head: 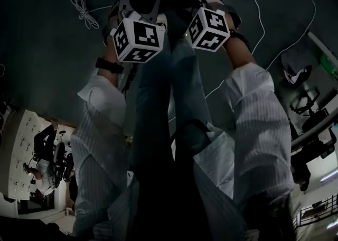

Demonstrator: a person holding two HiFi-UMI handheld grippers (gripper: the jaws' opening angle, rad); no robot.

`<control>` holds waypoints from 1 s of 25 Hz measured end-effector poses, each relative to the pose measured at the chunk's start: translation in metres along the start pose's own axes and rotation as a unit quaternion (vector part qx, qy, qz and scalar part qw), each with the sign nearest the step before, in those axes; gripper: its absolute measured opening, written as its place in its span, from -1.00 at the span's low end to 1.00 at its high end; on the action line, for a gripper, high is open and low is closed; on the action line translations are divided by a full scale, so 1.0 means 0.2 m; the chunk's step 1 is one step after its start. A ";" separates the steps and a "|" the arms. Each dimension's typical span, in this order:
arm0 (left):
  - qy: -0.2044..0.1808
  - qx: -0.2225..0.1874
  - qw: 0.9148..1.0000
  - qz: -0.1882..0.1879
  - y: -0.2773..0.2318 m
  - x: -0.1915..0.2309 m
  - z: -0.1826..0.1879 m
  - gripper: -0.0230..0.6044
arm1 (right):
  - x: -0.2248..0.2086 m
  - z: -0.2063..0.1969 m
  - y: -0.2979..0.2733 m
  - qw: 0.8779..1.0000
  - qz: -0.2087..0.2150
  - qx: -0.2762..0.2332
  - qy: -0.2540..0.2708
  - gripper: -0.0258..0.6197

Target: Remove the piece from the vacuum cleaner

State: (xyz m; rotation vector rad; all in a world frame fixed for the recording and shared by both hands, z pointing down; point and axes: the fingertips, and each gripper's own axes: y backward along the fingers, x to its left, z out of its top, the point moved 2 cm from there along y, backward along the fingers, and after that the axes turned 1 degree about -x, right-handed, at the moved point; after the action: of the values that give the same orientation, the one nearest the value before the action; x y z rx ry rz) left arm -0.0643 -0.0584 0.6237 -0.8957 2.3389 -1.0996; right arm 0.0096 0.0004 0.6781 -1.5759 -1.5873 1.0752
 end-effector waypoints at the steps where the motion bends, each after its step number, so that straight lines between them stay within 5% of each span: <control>1: 0.012 -0.003 1.000 0.006 0.00 0.01 0.00 -0.48 | 0.01 0.00 0.01 1.000 0.003 -0.001 -0.002 -0.52; 5: 0.070 -0.005 0.997 0.023 0.02 0.07 0.01 -0.73 | 0.05 0.00 0.03 1.000 0.003 0.005 0.016 -0.79; 15: 0.052 -0.001 0.998 0.033 0.01 0.09 0.00 -0.87 | 0.15 0.00 0.04 0.997 0.051 0.028 0.044 -0.78; 20: 0.065 -0.006 0.998 0.025 0.02 0.08 0.00 -0.87 | 0.49 -0.09 0.04 0.983 0.144 0.047 0.099 -0.84; 25: 0.110 0.012 0.994 0.004 0.04 0.09 -0.01 -0.86 | 0.58 -0.14 0.10 0.992 0.115 0.020 -0.053 -0.84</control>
State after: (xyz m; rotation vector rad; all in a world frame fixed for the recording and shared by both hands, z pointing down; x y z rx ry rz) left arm -0.0820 -0.0659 0.6179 -0.7912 2.4953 -1.2771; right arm 0.0356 0.1177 0.6607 -1.7311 -1.4672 1.3261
